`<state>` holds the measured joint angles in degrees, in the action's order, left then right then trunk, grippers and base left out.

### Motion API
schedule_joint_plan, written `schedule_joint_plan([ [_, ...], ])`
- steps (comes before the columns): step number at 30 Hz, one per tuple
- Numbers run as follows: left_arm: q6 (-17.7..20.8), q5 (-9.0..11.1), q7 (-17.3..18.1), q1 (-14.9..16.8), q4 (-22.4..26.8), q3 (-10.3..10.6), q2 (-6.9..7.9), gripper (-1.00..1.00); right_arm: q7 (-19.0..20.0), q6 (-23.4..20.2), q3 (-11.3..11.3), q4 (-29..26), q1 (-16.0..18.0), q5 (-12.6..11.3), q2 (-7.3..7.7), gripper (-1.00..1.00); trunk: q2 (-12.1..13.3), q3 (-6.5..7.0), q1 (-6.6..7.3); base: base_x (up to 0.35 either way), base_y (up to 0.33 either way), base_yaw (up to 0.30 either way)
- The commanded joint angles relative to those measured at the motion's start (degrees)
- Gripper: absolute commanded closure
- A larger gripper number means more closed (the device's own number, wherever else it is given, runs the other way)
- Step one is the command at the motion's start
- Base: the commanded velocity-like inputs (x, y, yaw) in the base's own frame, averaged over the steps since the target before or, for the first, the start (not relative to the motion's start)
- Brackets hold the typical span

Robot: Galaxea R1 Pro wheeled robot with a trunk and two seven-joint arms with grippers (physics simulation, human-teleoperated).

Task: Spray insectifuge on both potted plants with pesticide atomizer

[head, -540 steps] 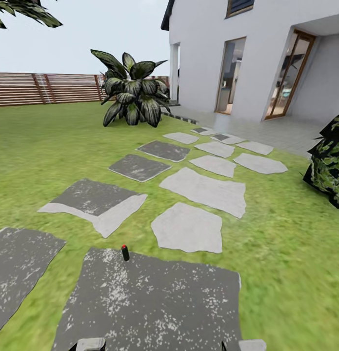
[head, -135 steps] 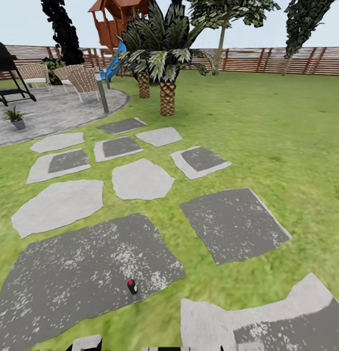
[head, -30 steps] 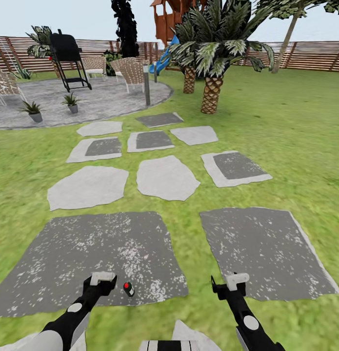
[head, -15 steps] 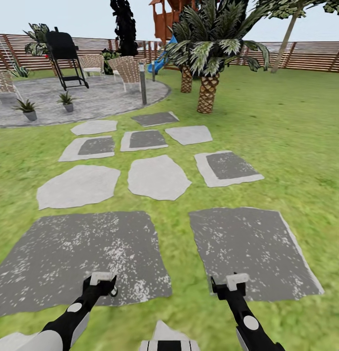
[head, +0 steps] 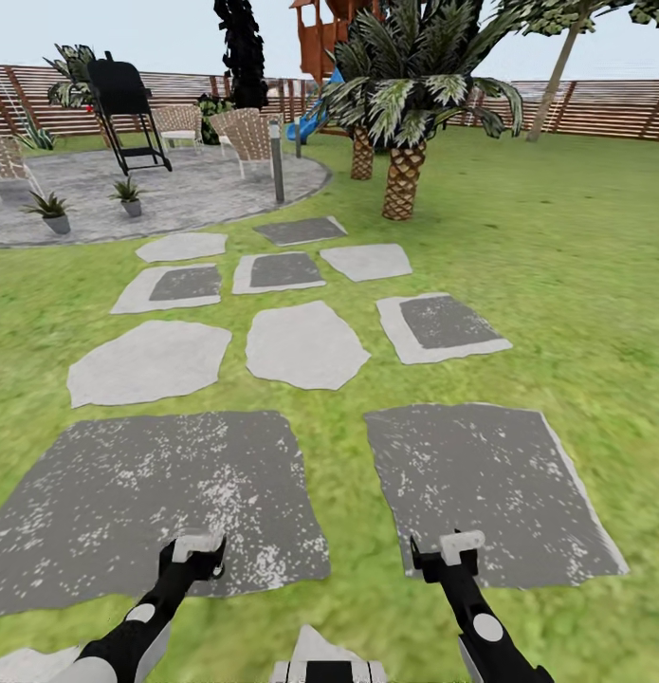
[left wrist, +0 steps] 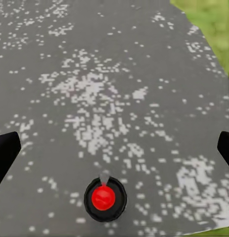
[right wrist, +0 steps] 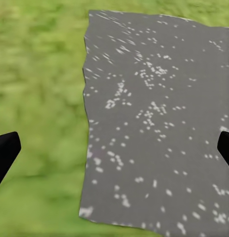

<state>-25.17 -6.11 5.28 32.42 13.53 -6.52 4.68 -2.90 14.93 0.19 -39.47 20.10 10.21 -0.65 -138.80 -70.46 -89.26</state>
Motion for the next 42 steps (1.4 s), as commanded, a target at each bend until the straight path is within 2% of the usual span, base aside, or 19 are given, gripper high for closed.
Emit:
schedule_joint_plan([
  [1,-0.8,-0.6,0.3,-0.3,-0.1,-0.5,-0.02,-1.00,-0.3,0.1,0.0,0.0,0.0,0.5,-0.03,-1.00,-0.4,-0.28,-0.21,0.000,0.000,0.048],
  [11,-1.3,-0.4,0.2,-0.6,0.0,-1.1,0.15,-1.00,-0.4,0.1,-0.1,0.1,0.0,0.5,-0.05,-1.00,-4.4,-2.88,-2.41,0.000,0.000,0.068],
  [37,-1.4,-0.3,-0.1,-0.6,-0.1,-1.1,0.23,-1.00,-0.4,0.1,-0.2,0.0,0.0,0.5,-0.04,-1.00,-4.8,-10.82,-3.08,0.000,0.000,0.073],
  [42,-1.5,-0.5,-0.2,-0.6,0.0,-1.0,0.11,-1.00,-0.4,0.1,-0.2,0.0,0.0,0.4,-0.05,-1.00,-4.8,-11.08,-3.08,0.000,0.000,0.046],
])
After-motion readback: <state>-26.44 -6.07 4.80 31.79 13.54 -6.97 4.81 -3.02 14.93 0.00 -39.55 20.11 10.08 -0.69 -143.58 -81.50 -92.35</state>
